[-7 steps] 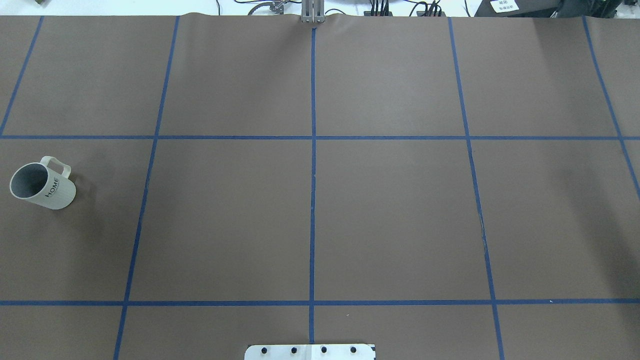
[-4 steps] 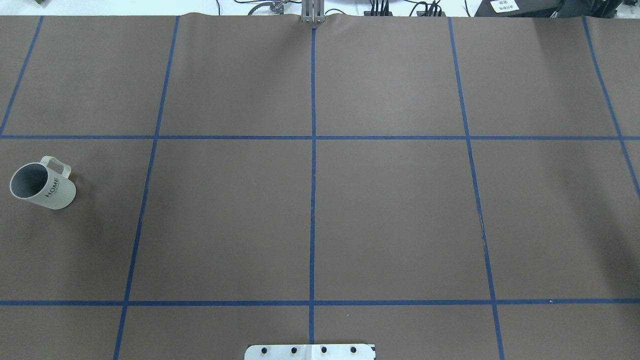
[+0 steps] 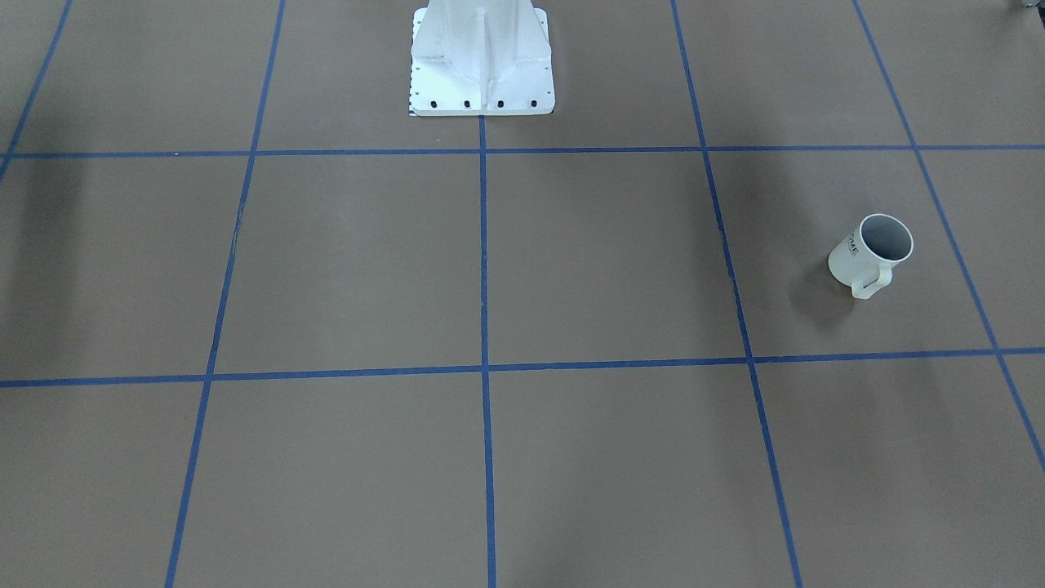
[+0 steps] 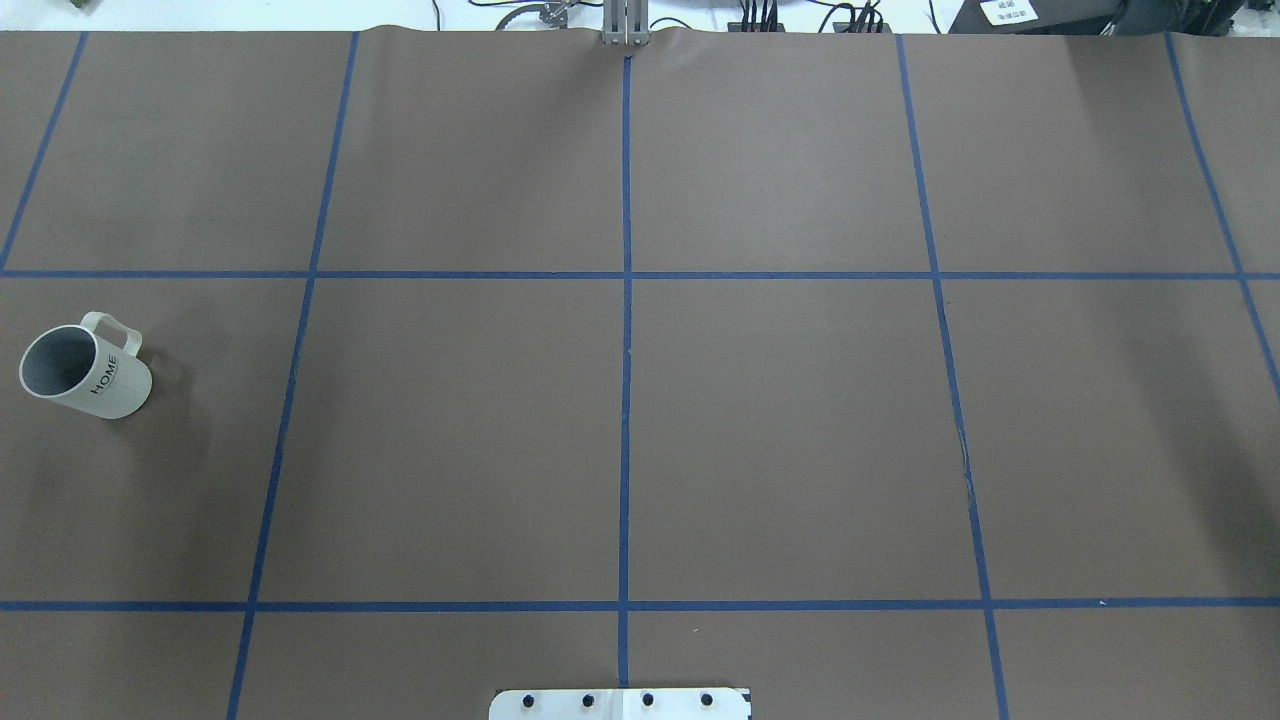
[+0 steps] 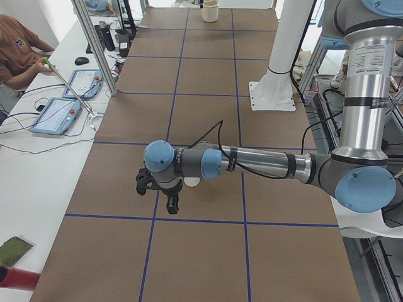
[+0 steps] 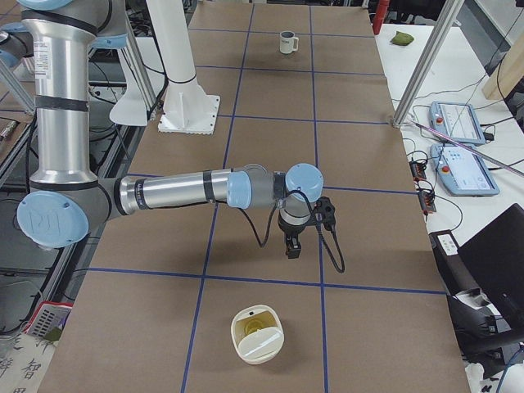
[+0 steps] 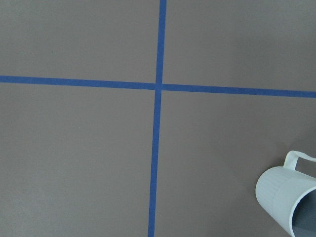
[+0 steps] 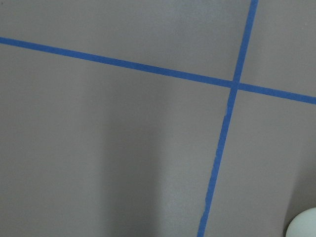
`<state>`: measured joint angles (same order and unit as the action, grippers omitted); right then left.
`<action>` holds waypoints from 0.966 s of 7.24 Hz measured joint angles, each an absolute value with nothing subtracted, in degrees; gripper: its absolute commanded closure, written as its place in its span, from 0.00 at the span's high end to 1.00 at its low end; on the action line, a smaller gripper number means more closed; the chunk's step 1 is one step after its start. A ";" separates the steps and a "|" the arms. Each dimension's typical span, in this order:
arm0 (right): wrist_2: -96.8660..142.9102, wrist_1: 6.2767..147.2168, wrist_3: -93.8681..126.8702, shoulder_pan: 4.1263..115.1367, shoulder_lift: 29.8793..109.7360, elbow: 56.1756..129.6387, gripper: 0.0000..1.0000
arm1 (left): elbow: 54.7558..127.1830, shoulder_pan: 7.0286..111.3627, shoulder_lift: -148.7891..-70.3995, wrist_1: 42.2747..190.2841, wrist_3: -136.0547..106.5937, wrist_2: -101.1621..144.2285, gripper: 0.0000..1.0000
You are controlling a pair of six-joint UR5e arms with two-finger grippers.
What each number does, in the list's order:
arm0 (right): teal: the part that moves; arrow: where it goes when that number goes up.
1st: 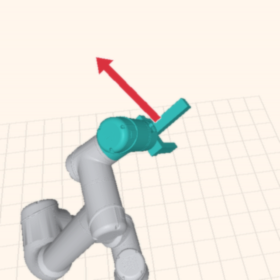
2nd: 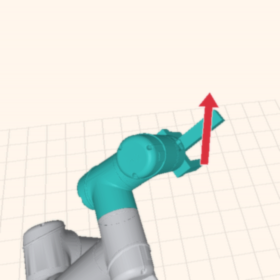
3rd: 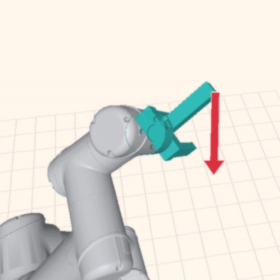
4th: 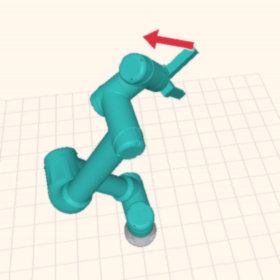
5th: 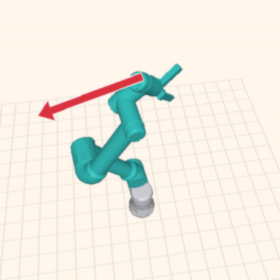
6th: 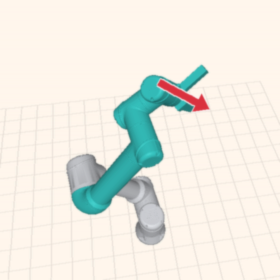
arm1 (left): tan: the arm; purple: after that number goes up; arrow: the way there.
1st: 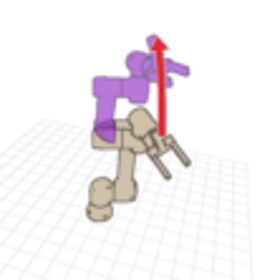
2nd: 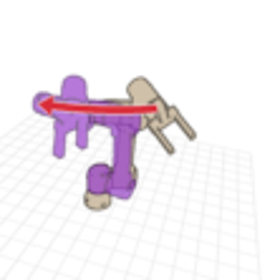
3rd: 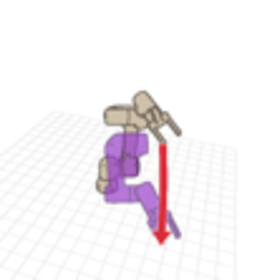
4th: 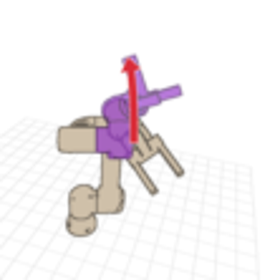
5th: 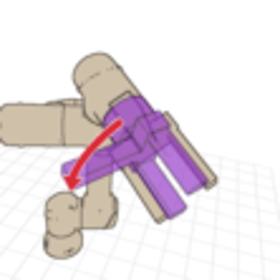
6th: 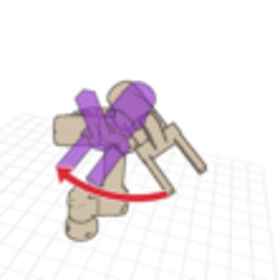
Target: Left arm hands cup to right arm to dump lemon
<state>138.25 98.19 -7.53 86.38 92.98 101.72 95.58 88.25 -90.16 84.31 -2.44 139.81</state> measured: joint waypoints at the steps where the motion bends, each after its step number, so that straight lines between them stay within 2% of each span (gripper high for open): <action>1: 138.39 98.21 -7.74 87.13 93.46 101.93 1.00 | 95.86 88.25 -89.99 84.46 -2.41 139.89 1.00; 7: 134.39 98.17 -7.48 87.82 93.70 102.48 1.00 | 95.90 88.24 -89.89 84.41 -2.54 136.50 1.00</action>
